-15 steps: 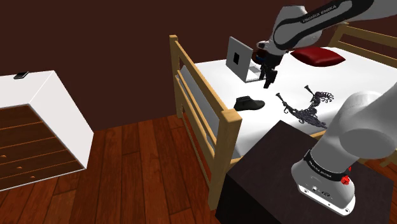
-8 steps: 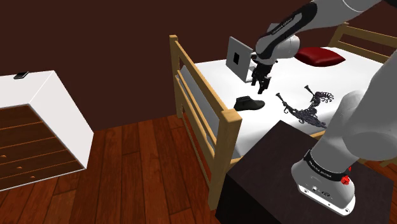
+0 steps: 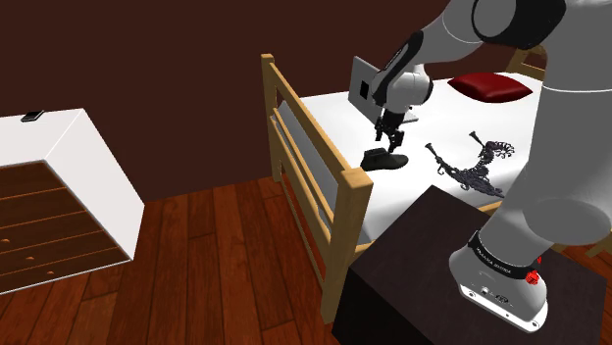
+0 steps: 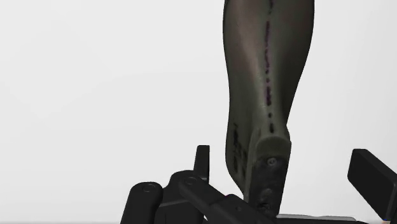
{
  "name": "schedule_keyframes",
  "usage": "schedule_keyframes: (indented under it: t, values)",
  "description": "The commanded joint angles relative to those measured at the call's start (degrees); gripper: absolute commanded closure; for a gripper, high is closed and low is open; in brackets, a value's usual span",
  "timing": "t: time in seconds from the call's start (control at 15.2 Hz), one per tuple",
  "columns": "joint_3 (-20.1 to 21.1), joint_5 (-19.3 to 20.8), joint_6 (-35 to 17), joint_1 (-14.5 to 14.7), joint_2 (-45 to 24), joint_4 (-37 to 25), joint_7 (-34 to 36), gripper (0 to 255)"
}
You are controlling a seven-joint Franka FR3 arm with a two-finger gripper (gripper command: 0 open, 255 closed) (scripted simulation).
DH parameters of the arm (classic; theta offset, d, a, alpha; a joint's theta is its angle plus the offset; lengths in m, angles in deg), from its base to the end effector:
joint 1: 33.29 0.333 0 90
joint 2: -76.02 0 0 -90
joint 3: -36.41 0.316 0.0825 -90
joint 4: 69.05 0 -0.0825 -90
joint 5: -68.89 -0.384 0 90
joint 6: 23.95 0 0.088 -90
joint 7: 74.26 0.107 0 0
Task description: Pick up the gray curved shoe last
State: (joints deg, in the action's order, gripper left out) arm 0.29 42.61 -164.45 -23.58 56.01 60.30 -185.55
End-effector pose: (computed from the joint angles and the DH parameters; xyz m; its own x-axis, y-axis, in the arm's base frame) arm 0.4730 -0.2412 0.2295 0.4199 0.9038 0.0824 0.9076 -0.4183 -0.0372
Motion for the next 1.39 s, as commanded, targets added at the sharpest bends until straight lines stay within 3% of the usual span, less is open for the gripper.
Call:
schedule_keyframes:
  t: [0.0,0.4,0.46,1.06,1.32]
  values:
    - [1.2,-2.0,-1.2,-1.1,-1.8,-0.1,-2.0,0]
    - [3.6,-5.4,-3.4,-2.9,-5.1,-0.6,-4.5,0]
    - [3.6,-5.4,-3.3,-2.9,-5.2,-0.7,-4.5,255]
    - [3.6,-5.4,-3.4,-2.9,-5.1,-0.6,-4.5,255]
    - [1.5,-2.4,-1.5,-1.3,-2.2,-0.2,-2.3,255]
